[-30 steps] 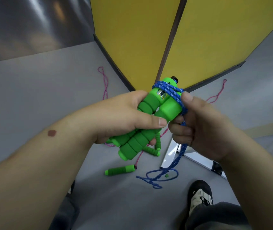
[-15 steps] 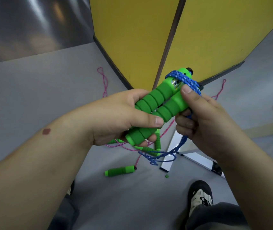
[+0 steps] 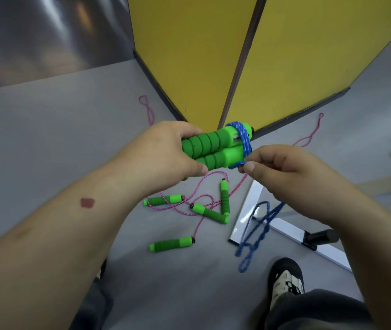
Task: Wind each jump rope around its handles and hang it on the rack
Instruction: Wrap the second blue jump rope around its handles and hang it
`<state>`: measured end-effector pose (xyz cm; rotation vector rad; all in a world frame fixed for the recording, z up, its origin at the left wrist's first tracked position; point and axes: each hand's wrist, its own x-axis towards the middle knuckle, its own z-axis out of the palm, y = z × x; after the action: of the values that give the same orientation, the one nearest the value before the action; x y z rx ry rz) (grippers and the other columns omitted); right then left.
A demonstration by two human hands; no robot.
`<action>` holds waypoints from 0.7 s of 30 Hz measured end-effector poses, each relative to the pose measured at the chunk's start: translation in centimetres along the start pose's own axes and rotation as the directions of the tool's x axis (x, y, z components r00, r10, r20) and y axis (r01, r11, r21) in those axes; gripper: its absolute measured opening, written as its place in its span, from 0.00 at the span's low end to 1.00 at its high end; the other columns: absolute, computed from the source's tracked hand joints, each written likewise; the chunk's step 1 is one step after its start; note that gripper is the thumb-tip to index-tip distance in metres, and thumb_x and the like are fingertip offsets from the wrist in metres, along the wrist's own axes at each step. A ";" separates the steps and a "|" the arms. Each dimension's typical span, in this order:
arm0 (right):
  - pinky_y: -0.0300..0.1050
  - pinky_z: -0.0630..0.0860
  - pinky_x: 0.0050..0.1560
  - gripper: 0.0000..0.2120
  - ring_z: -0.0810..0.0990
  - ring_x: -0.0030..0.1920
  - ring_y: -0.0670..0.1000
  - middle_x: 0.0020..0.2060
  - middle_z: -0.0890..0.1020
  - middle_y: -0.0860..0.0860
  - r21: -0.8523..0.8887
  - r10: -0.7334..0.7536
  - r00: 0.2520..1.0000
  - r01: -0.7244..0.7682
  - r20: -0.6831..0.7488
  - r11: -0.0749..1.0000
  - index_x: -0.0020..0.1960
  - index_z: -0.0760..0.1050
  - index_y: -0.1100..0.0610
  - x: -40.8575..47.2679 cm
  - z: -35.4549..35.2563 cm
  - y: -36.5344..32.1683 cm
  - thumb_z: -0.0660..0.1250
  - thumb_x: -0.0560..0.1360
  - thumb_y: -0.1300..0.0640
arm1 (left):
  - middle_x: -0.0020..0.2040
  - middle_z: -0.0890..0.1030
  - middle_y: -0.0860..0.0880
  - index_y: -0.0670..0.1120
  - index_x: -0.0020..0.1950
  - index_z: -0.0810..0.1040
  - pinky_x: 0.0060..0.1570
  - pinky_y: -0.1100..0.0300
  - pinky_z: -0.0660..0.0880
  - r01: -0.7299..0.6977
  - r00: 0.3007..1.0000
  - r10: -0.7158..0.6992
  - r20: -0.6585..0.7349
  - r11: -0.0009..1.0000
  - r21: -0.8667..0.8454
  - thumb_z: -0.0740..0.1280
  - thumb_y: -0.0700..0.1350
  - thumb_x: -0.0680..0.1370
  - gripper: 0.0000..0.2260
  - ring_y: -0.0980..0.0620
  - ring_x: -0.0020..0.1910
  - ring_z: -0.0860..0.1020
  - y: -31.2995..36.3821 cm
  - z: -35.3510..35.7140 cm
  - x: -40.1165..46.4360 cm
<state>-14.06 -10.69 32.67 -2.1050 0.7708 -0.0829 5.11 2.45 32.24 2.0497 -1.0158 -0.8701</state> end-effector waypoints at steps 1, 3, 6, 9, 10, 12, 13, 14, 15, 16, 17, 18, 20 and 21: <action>0.43 0.65 0.30 0.09 0.64 0.26 0.45 0.25 0.68 0.44 0.017 -0.012 1.000 0.012 -0.003 1.000 0.47 0.82 0.49 0.0 -0.1 0.1 0.66 0.79 0.46 | 0.41 0.84 0.56 0.60 0.62 0.81 0.36 0.60 0.76 0.002 1.000 -0.003 0.019 0.998 0.057 0.81 0.46 0.71 0.22 0.55 0.36 0.82 0.1 -0.1 -0.1; 0.37 0.65 0.29 0.08 0.65 0.26 0.42 0.25 0.70 0.44 0.070 -0.052 0.998 0.054 -0.029 0.996 0.46 0.82 0.50 -0.1 -0.5 0.0 0.67 0.79 0.48 | 0.42 0.83 0.58 0.63 0.61 0.82 0.37 0.62 0.73 -0.012 0.996 -0.001 0.086 0.987 0.159 0.81 0.46 0.71 0.22 0.57 0.39 0.82 0.2 -0.1 -0.3; 0.40 0.71 0.35 0.05 0.73 0.31 0.48 0.33 0.78 0.54 0.116 -0.121 0.983 0.138 -0.138 0.984 0.46 0.84 0.48 -0.1 -0.8 -0.2 0.70 0.78 0.50 | 0.41 0.86 0.59 0.64 0.55 0.84 0.44 0.53 0.82 -0.065 0.973 0.021 0.232 0.981 0.183 0.81 0.44 0.70 0.20 0.55 0.42 0.84 0.0 0.1 -0.3; 0.44 0.72 0.38 0.02 0.74 0.35 0.51 0.38 0.80 0.60 0.194 -0.137 0.962 0.185 -0.235 0.964 0.45 0.85 0.45 0.0 -0.8 -0.3 0.73 0.74 0.49 | 0.43 0.88 0.55 0.62 0.54 0.85 0.51 0.44 0.83 -0.093 0.939 0.062 0.338 0.993 0.076 0.81 0.39 0.69 0.21 0.48 0.45 0.86 -0.1 -0.4 -0.3; 0.41 0.71 0.35 0.03 0.73 0.33 0.49 0.35 0.79 0.60 0.259 -0.137 0.962 0.197 -0.235 0.946 0.44 0.85 0.46 0.1 -0.7 -0.3 0.74 0.71 0.48 | 0.44 0.88 0.54 0.61 0.54 0.86 0.50 0.44 0.82 -0.092 0.925 0.075 0.373 0.995 0.028 0.81 0.37 0.69 0.21 0.46 0.45 0.86 -0.1 -0.7 -0.3; 0.39 0.69 0.30 0.07 0.71 0.29 0.47 0.30 0.76 0.55 0.391 -0.106 0.973 0.180 -0.205 0.903 0.41 0.85 0.49 0.4 -0.6 0.2 0.76 0.67 0.47 | 0.44 0.88 0.51 0.56 0.56 0.87 0.42 0.53 0.81 -0.068 0.886 0.102 0.451 0.993 -0.091 0.79 0.33 0.70 0.21 0.49 0.42 0.86 -0.1 -1.2 -0.5; 0.38 0.67 0.29 0.08 0.70 0.28 0.47 0.29 0.75 0.53 0.455 -0.081 0.981 0.155 -0.177 0.877 0.40 0.84 0.51 0.5 -0.6 0.4 0.76 0.65 0.48 | 0.43 0.88 0.50 0.52 0.57 0.87 0.39 0.59 0.79 -0.048 0.866 0.117 0.486 0.987 -0.153 0.78 0.31 0.70 0.21 0.52 0.39 0.85 -0.1 -1.3 -0.6; 0.37 0.67 0.28 0.07 0.70 0.26 0.47 0.28 0.74 0.52 0.529 -0.066 0.989 0.126 -0.132 0.839 0.38 0.84 0.51 0.5 -0.7 0.4 0.76 0.64 0.49 | 0.42 0.88 0.50 0.49 0.58 0.86 0.36 0.64 0.77 -0.025 0.848 0.131 0.513 0.978 -0.209 0.76 0.28 0.70 0.22 0.55 0.36 0.84 -0.1 -1.4 -0.7; 0.36 0.68 0.27 0.07 0.70 0.25 0.47 0.27 0.75 0.51 0.605 -0.048 0.996 0.086 -0.079 0.792 0.37 0.83 0.52 0.5 -0.7 0.4 0.76 0.63 0.50 | 0.40 0.87 0.51 0.46 0.59 0.85 0.33 0.67 0.76 -0.007 0.830 0.151 0.537 0.965 -0.261 0.75 0.26 0.70 0.22 0.56 0.34 0.83 0.0 -1.4 -0.8; 0.36 0.71 0.26 0.06 0.72 0.24 0.47 0.26 0.76 0.51 0.669 -0.037 0.999 0.049 -0.032 0.742 0.36 0.83 0.53 0.7 -0.8 0.4 0.75 0.62 0.51 | 0.39 0.87 0.51 0.44 0.60 0.84 0.32 0.68 0.75 0.009 0.814 0.173 0.554 0.950 -0.311 0.73 0.25 0.70 0.22 0.57 0.33 0.83 0.0 -1.4 -0.9; 0.37 0.73 0.26 0.06 0.75 0.24 0.47 0.26 0.77 0.51 0.719 -0.030 1.000 0.019 0.003 0.694 0.36 0.82 0.54 0.7 -0.7 0.4 0.74 0.62 0.53 | 0.39 0.86 0.51 0.43 0.60 0.83 0.31 0.68 0.75 0.022 0.799 0.199 0.567 0.933 -0.359 0.73 0.24 0.70 0.23 0.57 0.33 0.82 0.0 -1.4 -1.0; 0.37 0.76 0.26 0.06 0.78 0.25 0.47 0.26 0.79 0.51 0.746 -0.037 0.999 -0.005 0.040 0.666 0.37 0.82 0.55 0.9 -0.6 0.7 0.74 0.63 0.54 | 0.39 0.86 0.50 0.42 0.60 0.82 0.32 0.68 0.76 0.036 0.787 0.225 0.574 0.912 -0.408 0.73 0.24 0.69 0.23 0.56 0.33 0.83 -0.1 -1.5 -1.0; 0.40 0.82 0.36 0.08 0.84 0.33 0.48 0.33 0.85 0.53 0.833 -0.120 0.973 -0.102 0.197 0.544 0.44 0.82 0.60 1.2 -0.5 1.0 0.72 0.69 0.55 | 0.43 0.87 0.47 0.40 0.62 0.81 0.34 0.65 0.78 0.062 0.777 0.278 0.565 0.860 -0.507 0.73 0.24 0.68 0.24 0.54 0.36 0.84 -0.4 -1.6 -1.0; 0.44 0.83 0.48 0.11 0.86 0.43 0.53 0.43 0.87 0.59 0.893 -0.191 0.944 -0.172 0.270 0.416 0.51 0.81 0.64 1.1 -0.1 0.5 0.69 0.75 0.57 | 0.46 0.87 0.44 0.39 0.63 0.81 0.36 0.63 0.79 0.075 0.788 0.294 0.541 0.827 -0.558 0.72 0.25 0.68 0.25 0.51 0.38 0.85 -0.5 -1.5 -0.9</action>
<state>-13.51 -11.62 32.12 -0.9835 0.3342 -0.1162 6.12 3.84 32.88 1.1995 -1.0283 -1.6096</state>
